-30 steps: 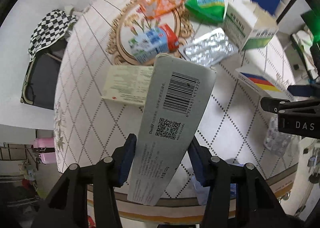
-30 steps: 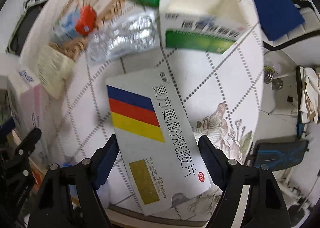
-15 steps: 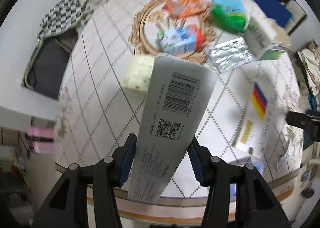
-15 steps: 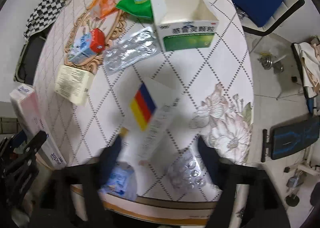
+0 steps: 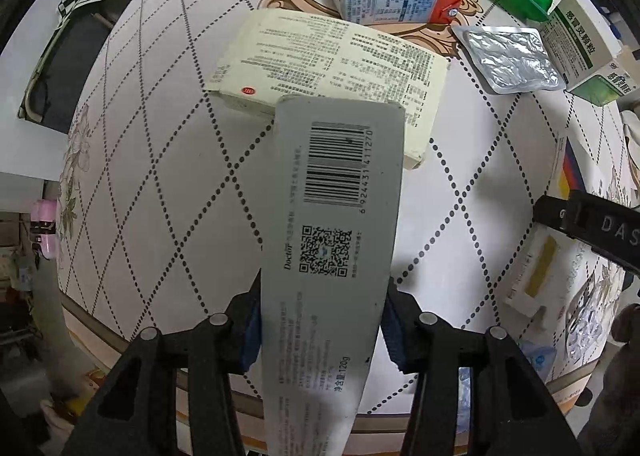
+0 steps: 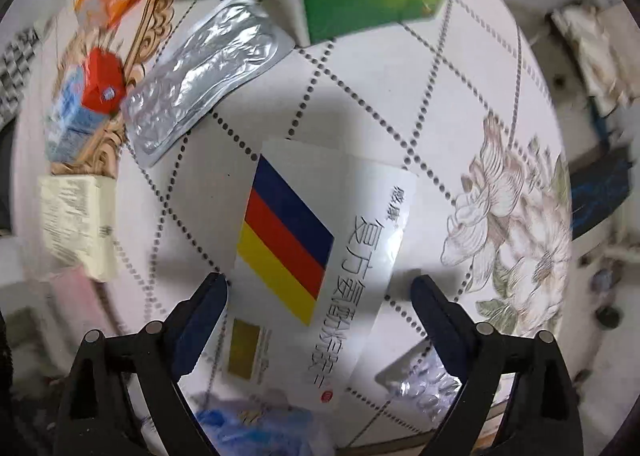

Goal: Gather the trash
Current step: 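Lift both boxes off the table and carry them toward the trash bin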

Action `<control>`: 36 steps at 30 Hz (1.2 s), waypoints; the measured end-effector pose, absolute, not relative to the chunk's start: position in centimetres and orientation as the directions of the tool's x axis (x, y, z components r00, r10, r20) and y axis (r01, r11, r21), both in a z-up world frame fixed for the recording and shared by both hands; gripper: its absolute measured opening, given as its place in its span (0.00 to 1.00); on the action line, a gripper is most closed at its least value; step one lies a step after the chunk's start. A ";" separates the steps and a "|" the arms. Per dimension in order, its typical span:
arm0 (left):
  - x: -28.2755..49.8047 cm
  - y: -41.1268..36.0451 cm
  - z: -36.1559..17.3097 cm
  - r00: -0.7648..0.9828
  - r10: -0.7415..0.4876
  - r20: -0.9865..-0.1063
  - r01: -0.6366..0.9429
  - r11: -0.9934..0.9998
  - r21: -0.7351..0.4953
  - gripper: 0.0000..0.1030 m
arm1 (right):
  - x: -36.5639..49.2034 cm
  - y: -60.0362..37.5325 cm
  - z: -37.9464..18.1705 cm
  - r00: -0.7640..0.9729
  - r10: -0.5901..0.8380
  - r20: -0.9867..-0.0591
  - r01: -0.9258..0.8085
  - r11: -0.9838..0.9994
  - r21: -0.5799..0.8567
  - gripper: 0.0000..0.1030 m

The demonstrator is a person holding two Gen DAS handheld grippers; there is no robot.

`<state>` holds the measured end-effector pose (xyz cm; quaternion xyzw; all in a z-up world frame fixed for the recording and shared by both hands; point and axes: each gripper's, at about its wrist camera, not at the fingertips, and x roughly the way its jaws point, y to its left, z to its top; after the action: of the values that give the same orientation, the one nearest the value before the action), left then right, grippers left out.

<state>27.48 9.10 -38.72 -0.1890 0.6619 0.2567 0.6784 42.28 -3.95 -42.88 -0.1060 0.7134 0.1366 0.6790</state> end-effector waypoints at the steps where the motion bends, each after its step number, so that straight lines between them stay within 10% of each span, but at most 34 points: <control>1: 27.3 9.2 -38.6 -0.006 0.103 -0.995 -0.601 0.794 0.086 0.44 | 42.0 -3.6 -43.0 -0.042 0.011 -0.999 -0.349 0.937 0.025 0.84; 25: 13.9 8.7 -20.1 0.398 0.202 -0.895 -0.544 0.837 -0.054 0.43 | 31.6 -8.3 -24.0 0.188 0.374 -0.908 -0.501 0.832 0.239 0.75; 36: 2.2 4.8 -26.6 0.278 -0.073 -0.958 -0.470 0.859 -0.202 0.43 | 14.2 -16.3 -25.0 0.110 0.368 -0.923 -0.372 0.877 0.306 0.75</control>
<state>2.21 4.83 -26.64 -0.2316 0.5865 0.1296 0.7652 14.20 -16.34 -25.02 -0.0014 0.6193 0.2484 0.7448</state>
